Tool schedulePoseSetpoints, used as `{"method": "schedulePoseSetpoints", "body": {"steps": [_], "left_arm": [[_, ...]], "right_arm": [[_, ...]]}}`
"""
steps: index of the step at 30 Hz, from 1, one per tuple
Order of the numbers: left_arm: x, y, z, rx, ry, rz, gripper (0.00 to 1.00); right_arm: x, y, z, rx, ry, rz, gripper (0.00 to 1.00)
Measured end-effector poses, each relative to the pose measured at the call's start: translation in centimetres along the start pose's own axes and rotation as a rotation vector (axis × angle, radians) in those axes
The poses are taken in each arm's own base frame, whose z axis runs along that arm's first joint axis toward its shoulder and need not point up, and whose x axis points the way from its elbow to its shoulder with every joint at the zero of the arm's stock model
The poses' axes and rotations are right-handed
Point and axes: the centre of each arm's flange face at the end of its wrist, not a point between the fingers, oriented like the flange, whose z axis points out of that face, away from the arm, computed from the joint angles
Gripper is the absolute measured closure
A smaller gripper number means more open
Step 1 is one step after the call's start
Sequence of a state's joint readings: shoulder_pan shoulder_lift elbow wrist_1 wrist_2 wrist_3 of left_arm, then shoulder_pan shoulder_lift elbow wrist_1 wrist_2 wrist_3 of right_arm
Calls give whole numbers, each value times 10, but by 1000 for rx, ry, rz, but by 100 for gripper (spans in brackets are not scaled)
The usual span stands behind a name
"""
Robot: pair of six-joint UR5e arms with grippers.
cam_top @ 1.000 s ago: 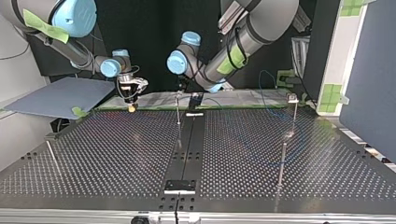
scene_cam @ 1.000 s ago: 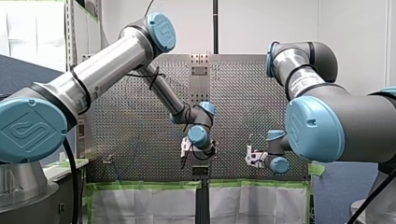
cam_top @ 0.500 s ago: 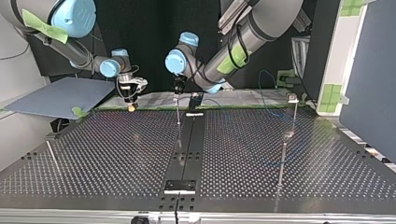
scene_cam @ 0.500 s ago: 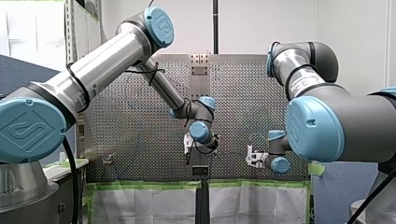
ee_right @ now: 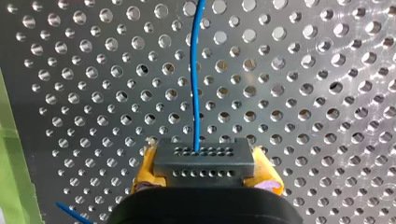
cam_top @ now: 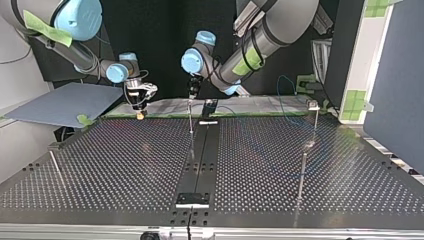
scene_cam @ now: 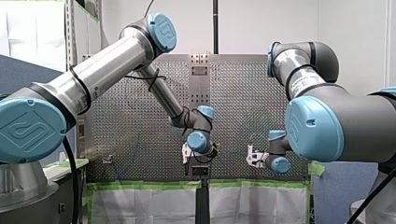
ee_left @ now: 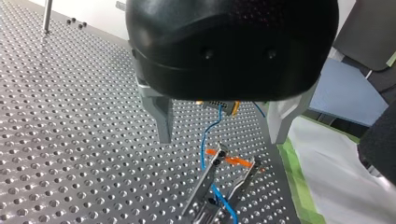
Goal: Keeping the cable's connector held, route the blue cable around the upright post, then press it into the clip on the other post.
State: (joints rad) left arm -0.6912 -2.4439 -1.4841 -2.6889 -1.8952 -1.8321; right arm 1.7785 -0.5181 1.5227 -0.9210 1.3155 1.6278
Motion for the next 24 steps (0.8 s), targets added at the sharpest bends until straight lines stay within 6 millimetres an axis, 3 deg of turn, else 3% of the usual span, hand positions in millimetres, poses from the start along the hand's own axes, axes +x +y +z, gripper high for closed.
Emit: {"method": "schedulePoseSetpoints", "body": {"steps": [6, 14, 24], "left_arm": [[2, -1, 2, 3, -17, -9, 0], [24, 9, 7, -18, 14, 11, 0], [23, 5, 11, 7, -22, 30, 0]], "right_arm": [[0, 0, 0, 3, -1, 0, 100], [0, 0, 0, 4, 0, 0, 100], [0, 2, 0, 1, 0, 1, 100]]}}
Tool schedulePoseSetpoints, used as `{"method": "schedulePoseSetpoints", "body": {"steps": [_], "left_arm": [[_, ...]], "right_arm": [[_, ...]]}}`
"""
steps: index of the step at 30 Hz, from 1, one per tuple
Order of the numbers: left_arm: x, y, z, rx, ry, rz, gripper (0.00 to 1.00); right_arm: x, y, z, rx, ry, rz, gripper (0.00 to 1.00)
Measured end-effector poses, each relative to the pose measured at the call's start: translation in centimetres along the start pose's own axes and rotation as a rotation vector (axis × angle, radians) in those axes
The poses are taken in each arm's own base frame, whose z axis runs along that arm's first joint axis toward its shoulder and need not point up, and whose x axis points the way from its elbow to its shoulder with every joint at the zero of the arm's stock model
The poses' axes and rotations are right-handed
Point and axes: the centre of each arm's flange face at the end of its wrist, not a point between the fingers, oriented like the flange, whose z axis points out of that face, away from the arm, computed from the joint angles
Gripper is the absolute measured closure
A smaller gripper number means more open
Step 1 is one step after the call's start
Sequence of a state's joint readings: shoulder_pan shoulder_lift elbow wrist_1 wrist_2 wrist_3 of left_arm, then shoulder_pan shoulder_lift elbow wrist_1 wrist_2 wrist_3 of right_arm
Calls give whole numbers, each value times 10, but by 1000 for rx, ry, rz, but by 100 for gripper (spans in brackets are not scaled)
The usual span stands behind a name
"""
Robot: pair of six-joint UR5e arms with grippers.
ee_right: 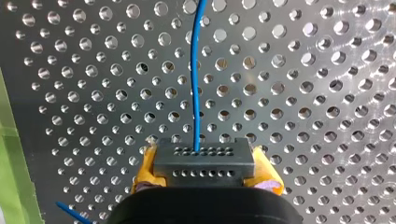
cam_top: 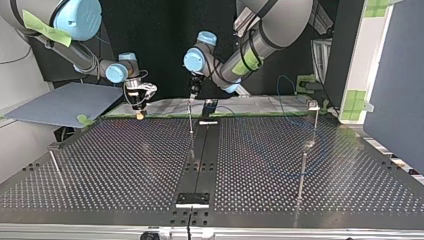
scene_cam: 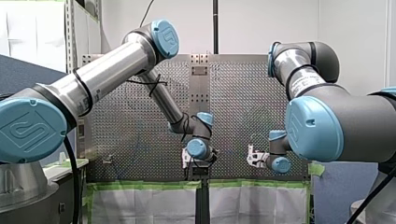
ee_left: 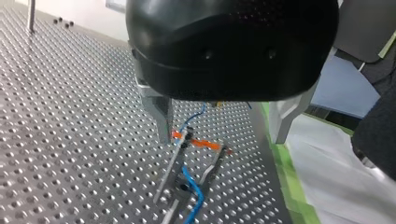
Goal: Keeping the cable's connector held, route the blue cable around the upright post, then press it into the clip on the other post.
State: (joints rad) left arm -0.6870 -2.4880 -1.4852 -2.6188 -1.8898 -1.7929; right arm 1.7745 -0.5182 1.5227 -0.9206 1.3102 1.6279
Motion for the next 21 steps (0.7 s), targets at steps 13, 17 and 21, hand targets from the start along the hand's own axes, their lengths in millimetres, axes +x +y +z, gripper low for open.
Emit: {"method": "schedulePoseSetpoints", "body": {"steps": [13, 17, 21], "left_arm": [[-3, 1, 4, 2, -26, -8, 0], [-3, 1, 4, 0, -25, -15, 0], [-3, 2, 4, -2, -23, -16, 0]], "right_arm": [[0, 1, 0, -2, 2, 0, 100], [0, 1, 0, -2, 2, 0, 100], [0, 1, 0, -2, 1, 0, 100]]}}
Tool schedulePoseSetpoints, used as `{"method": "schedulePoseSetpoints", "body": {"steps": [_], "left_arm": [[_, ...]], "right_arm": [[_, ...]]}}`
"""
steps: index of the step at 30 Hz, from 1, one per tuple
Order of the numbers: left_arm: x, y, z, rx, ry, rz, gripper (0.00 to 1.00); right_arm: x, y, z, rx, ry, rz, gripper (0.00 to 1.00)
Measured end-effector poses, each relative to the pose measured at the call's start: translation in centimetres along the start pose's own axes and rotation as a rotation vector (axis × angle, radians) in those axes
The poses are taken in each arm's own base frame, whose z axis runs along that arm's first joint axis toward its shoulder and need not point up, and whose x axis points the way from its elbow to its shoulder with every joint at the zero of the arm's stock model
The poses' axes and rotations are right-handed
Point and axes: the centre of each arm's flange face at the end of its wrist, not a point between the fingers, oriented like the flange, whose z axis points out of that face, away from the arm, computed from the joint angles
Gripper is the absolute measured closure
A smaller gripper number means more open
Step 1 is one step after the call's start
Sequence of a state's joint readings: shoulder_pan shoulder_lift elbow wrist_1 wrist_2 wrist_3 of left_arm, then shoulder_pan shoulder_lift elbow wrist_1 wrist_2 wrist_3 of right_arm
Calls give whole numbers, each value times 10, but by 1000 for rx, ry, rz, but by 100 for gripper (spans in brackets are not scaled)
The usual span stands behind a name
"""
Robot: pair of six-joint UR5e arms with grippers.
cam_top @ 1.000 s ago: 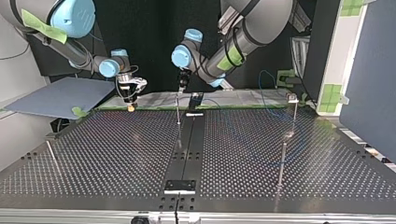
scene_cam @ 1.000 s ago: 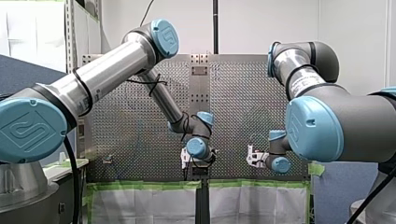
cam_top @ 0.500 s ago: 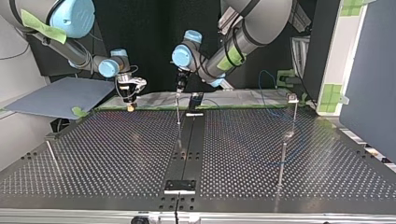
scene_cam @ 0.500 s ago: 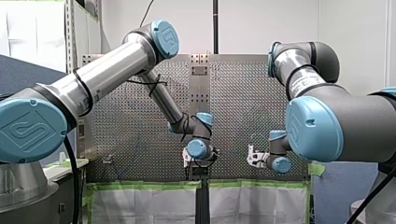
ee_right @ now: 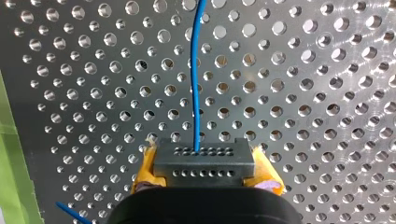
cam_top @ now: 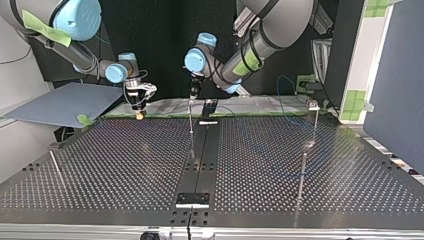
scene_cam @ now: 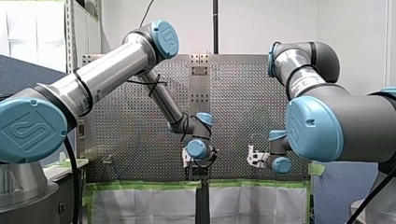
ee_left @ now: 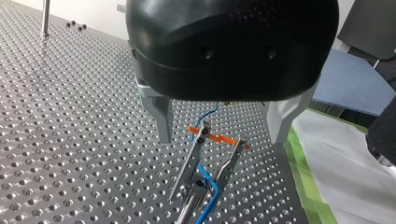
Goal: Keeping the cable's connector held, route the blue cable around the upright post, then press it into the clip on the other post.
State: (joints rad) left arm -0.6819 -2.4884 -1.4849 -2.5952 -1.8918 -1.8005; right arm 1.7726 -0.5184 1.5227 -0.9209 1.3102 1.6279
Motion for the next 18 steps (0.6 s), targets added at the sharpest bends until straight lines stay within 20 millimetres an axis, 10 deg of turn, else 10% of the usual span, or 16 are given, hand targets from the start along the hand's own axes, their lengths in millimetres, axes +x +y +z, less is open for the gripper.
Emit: {"method": "schedulePoseSetpoints", "body": {"steps": [18], "left_arm": [[-4, 1, -17, 15, 96, 24, 0]], "right_arm": [[0, 2, 0, 0, -2, 1, 100]]}}
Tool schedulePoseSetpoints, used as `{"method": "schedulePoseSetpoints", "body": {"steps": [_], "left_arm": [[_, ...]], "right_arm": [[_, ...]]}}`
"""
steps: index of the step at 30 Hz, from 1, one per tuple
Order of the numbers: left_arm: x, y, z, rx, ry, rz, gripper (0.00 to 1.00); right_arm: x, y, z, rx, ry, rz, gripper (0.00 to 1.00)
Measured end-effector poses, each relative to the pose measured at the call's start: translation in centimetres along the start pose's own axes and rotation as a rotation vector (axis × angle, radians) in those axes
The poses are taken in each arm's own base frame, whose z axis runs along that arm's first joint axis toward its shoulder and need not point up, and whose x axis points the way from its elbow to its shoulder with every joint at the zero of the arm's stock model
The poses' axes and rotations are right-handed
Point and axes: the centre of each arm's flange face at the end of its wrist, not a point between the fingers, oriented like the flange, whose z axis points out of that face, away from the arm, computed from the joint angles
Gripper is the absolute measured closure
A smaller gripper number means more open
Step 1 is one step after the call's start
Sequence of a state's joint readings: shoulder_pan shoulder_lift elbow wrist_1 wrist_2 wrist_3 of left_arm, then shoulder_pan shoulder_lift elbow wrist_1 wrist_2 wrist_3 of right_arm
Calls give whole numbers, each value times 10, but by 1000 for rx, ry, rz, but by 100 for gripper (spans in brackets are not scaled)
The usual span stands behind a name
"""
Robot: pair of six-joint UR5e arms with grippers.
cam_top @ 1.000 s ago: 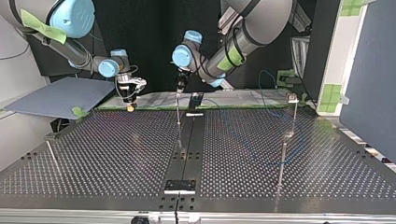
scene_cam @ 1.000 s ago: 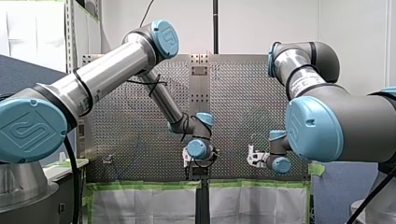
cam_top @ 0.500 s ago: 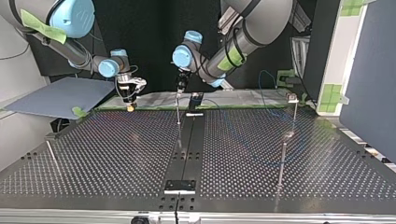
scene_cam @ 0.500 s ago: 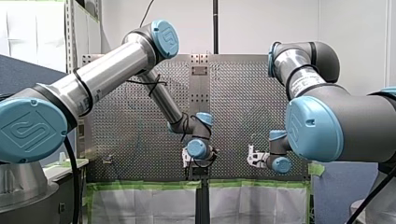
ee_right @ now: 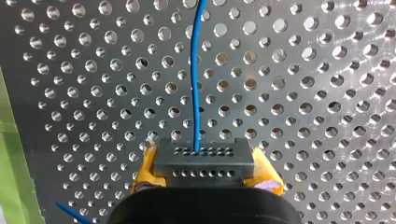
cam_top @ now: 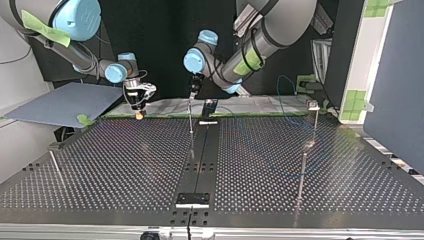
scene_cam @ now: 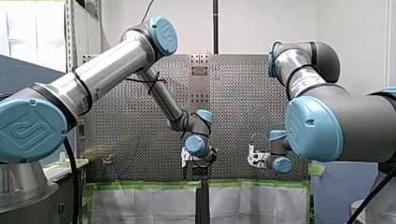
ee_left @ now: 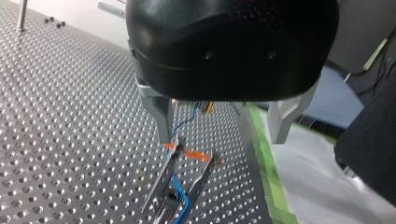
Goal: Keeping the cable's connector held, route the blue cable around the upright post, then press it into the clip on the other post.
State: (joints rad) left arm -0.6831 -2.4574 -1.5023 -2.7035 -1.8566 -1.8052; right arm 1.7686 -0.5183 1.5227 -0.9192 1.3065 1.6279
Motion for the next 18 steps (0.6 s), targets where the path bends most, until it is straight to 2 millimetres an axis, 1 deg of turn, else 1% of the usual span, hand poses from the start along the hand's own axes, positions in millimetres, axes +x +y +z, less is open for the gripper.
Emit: {"method": "schedulePoseSetpoints", "body": {"steps": [7, 14, 18], "left_arm": [[-15, 5, -15, -8, -29, -22, 0], [-34, 12, -32, -6, -76, -94, 0], [-41, 12, -44, 2, -93, -134, 0]], "right_arm": [[0, 2, 0, 3, 2, 3, 100], [0, 2, 0, 8, 0, 4, 100], [0, 2, 0, 13, -1, 4, 100]]}}
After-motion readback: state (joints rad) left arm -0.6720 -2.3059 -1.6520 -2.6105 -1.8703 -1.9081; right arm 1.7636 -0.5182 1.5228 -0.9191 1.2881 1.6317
